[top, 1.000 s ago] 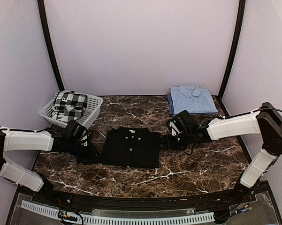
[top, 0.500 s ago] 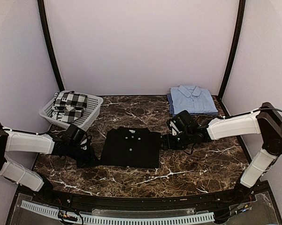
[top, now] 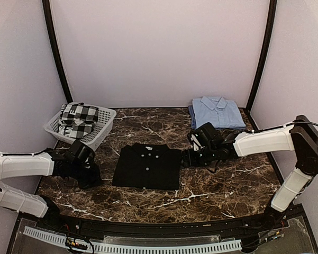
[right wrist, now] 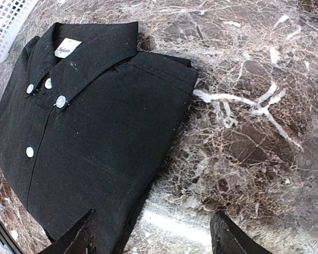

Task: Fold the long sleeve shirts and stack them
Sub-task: Move the square-folded shirt to the center of the board.

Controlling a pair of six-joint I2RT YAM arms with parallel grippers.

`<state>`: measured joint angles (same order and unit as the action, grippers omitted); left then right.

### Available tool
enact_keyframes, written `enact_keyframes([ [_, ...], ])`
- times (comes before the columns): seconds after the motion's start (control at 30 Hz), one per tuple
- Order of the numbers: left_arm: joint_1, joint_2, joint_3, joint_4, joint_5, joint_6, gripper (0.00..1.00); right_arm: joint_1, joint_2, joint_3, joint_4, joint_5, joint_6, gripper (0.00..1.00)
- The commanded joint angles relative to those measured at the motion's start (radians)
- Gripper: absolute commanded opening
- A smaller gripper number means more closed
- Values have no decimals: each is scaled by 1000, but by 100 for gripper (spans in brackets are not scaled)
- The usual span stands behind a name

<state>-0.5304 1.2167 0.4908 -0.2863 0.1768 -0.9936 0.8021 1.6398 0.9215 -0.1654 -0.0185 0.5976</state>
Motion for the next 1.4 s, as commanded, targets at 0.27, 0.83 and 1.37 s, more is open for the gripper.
enact_keyframes([
  [0.27, -20, -61, -21, 53, 99, -10, 11, -7, -23, 12, 34, 23, -48, 69],
  [0.83, -102, 140, 49, 114, 56, -26, 27, -8, -44, -19, 43, 27, -43, 69],
  [1.37, -101, 92, 61, -99, -83, -68, 0, -9, -40, -18, 45, 24, -45, 69],
])
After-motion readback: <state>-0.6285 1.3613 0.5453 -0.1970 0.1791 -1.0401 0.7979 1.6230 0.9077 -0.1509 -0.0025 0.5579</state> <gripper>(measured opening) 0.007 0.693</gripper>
